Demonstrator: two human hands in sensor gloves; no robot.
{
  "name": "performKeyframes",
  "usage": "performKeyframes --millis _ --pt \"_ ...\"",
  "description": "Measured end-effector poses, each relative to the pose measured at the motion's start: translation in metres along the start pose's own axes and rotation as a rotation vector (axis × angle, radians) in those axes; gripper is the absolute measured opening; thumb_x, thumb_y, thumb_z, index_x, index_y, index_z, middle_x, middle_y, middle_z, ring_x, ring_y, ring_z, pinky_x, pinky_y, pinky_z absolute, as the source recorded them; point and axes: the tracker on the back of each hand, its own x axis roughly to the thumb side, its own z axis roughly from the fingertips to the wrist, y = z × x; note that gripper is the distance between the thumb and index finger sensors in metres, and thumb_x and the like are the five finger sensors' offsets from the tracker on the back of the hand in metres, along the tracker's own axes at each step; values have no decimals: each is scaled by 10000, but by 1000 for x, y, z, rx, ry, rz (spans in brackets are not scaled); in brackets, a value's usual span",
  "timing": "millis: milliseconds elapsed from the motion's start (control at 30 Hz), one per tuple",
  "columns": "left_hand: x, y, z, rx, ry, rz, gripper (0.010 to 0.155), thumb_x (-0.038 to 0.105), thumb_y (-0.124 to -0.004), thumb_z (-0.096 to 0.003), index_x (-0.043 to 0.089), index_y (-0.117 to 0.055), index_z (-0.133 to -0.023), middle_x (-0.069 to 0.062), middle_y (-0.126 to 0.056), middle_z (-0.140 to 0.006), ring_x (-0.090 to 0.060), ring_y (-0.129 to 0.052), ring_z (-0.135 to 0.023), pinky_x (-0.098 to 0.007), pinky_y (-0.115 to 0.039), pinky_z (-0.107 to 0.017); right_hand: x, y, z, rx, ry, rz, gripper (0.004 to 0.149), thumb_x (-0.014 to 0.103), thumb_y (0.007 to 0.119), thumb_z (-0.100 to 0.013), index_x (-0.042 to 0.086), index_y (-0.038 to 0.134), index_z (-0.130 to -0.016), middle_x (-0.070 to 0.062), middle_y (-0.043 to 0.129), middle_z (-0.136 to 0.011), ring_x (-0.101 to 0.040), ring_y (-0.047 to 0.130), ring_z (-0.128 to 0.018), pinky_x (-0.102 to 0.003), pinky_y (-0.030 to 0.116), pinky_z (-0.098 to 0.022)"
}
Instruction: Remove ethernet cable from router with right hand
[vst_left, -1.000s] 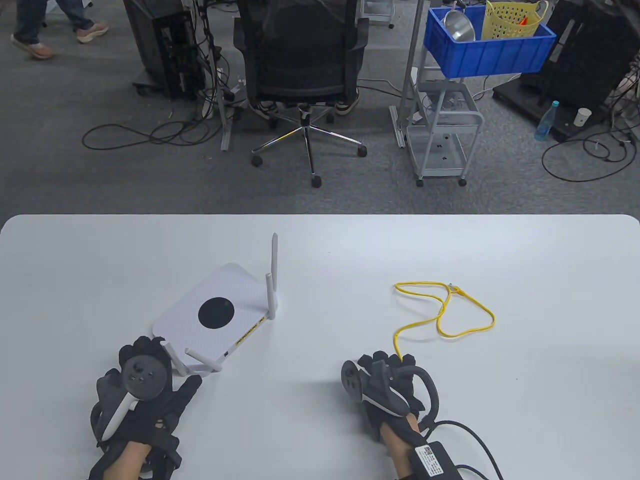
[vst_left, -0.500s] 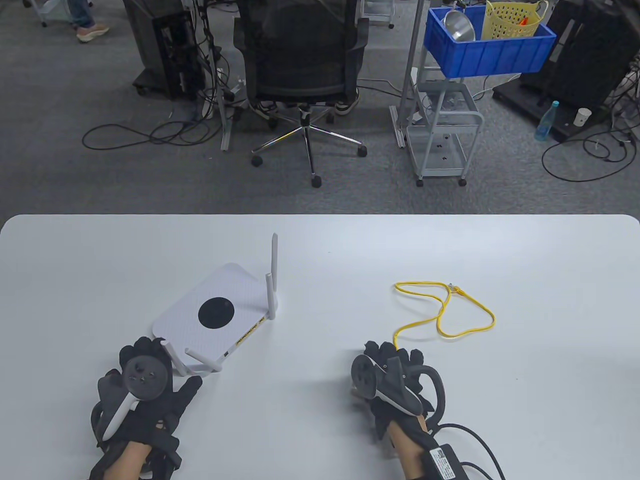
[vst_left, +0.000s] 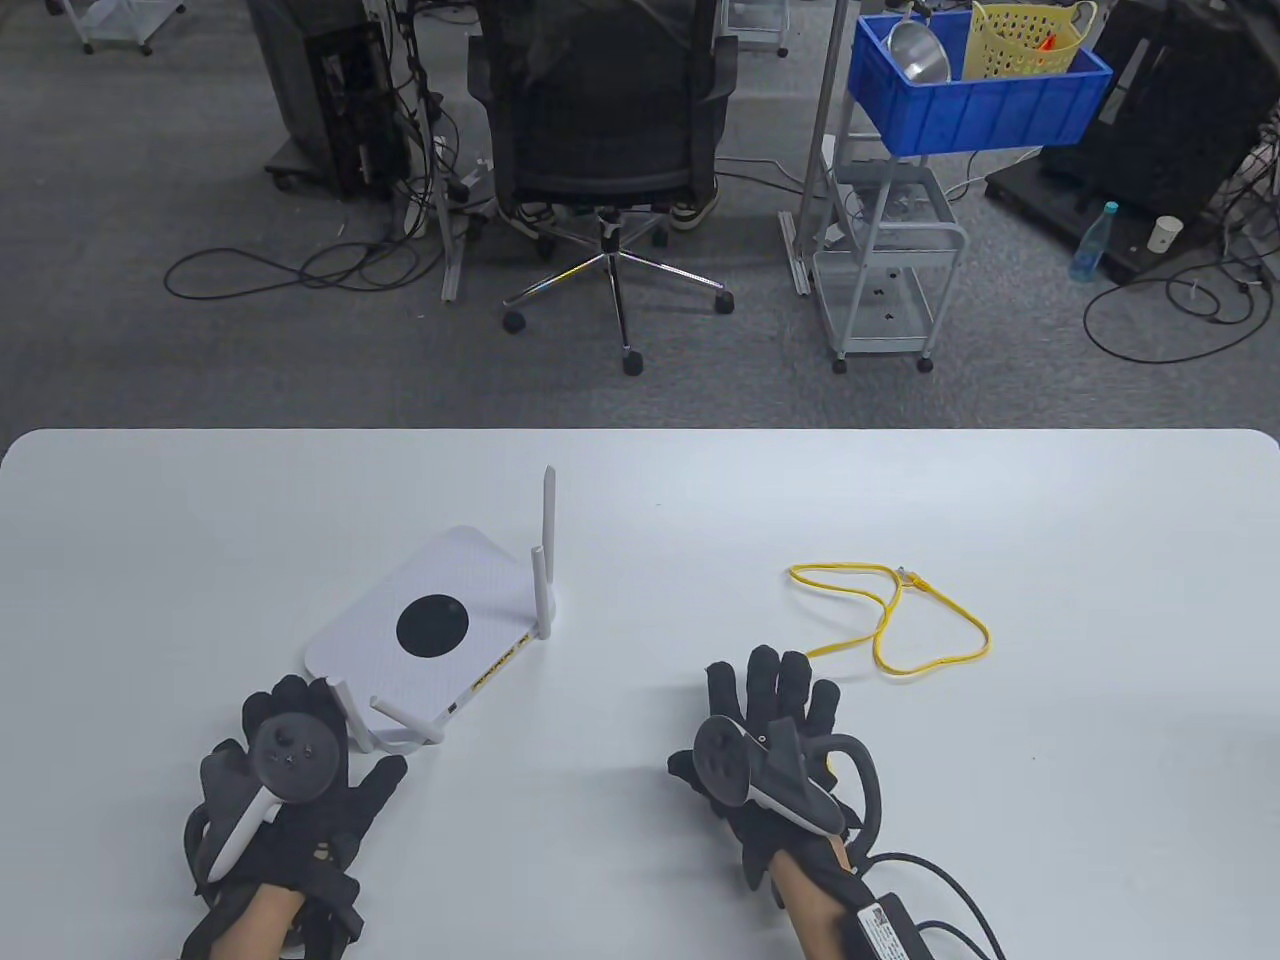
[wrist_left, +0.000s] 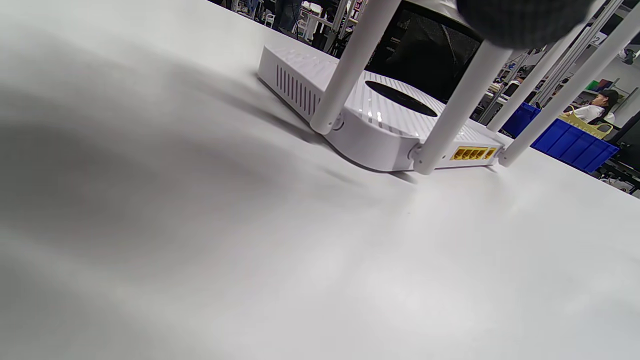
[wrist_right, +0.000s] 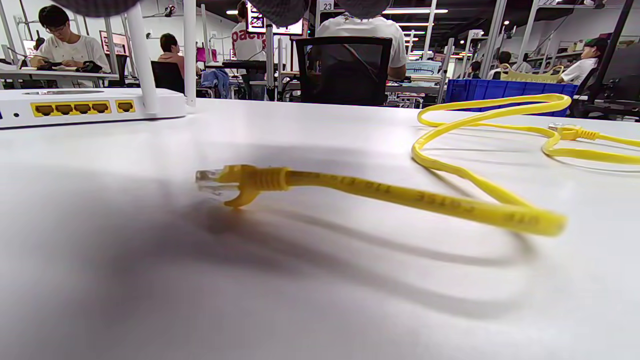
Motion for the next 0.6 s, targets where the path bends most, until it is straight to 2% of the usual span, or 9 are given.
performKeyframes --millis 600 --pt "2 -3 -1 -13 2 -15 932 644 -651 -472 261 -67 -1090 -119 107 -1187 -386 145 -1048 -647 27 -698 0 0 1 5 -1 0 946 654 519 -454 92 250 -1166 -377 208 -1161 -629 203 -1001 -757 228 -681"
